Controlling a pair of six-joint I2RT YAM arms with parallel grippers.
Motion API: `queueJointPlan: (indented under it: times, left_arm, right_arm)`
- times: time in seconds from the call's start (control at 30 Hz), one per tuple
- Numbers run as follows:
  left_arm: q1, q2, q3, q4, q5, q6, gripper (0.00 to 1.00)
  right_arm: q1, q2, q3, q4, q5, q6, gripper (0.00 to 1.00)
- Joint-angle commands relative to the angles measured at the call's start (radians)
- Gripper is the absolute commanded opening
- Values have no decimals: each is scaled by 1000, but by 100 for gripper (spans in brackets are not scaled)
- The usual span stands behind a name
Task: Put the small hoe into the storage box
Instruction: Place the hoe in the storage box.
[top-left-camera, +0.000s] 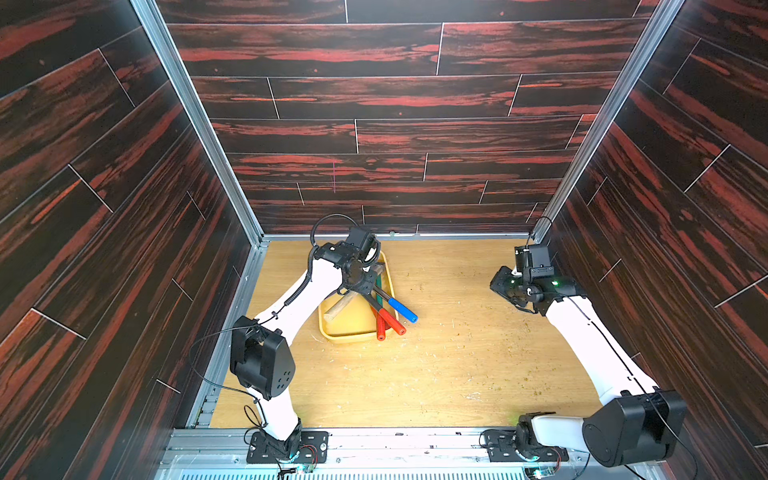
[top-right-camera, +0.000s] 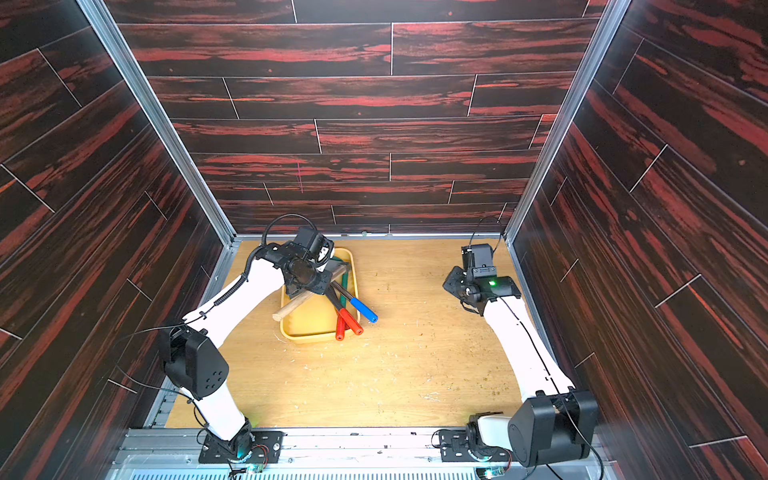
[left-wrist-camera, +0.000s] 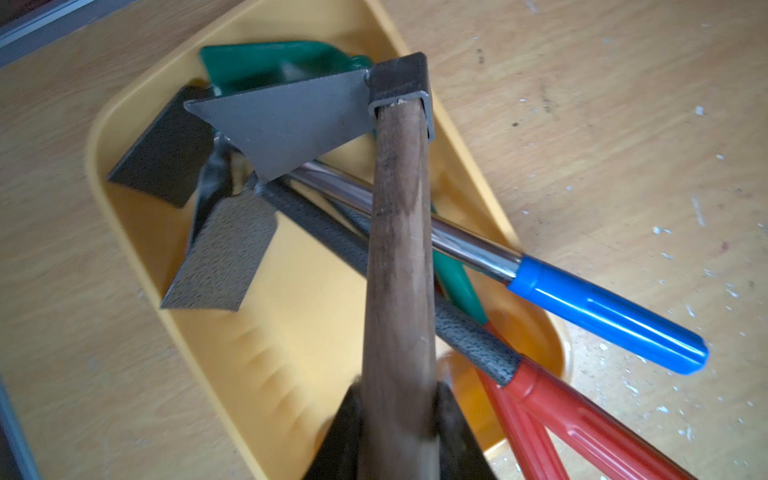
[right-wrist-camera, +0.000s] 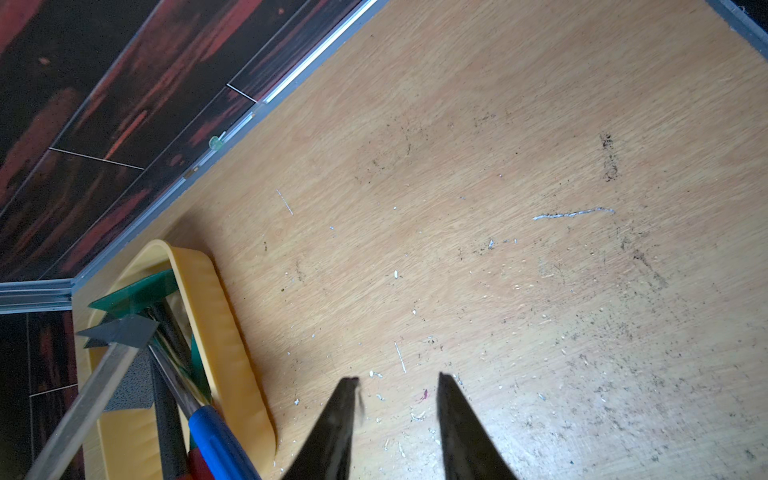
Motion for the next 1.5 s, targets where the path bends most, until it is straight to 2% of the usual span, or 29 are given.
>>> queueJointPlan:
  times: [0.0, 0.17, 0.47, 0.73, 1.23, 1.37, 1.43, 1.47]
  left_arm:
    - [-1, 14, 57, 42, 39, 67, 10]
    - [-2, 75, 87, -1, 26, 103, 10]
    - [6, 118, 75, 23, -37, 122, 10]
    - [28, 99, -52, 85, -132, 109, 11]
    - [93, 149, -73, 106, -137, 75, 13]
    - [93, 162, -67, 106, -151, 67, 20]
    - [93, 171, -64, 101, -157, 60, 38]
    - [93, 173, -63, 100, -157, 59, 44]
  right_arm:
    - [4, 4, 20, -3, 9, 0, 37]
    - [4, 5, 20, -4, 14, -2, 37]
    - [5, 18, 23, -5, 15, -4, 37]
    - [5, 23, 17, -1, 8, -1, 36]
    - [6, 23, 5, 13, -3, 7, 36]
    - [7, 22, 5, 13, -3, 6, 36]
    - [6, 24, 5, 13, -3, 5, 36]
    - [6, 23, 4, 15, -2, 5, 36]
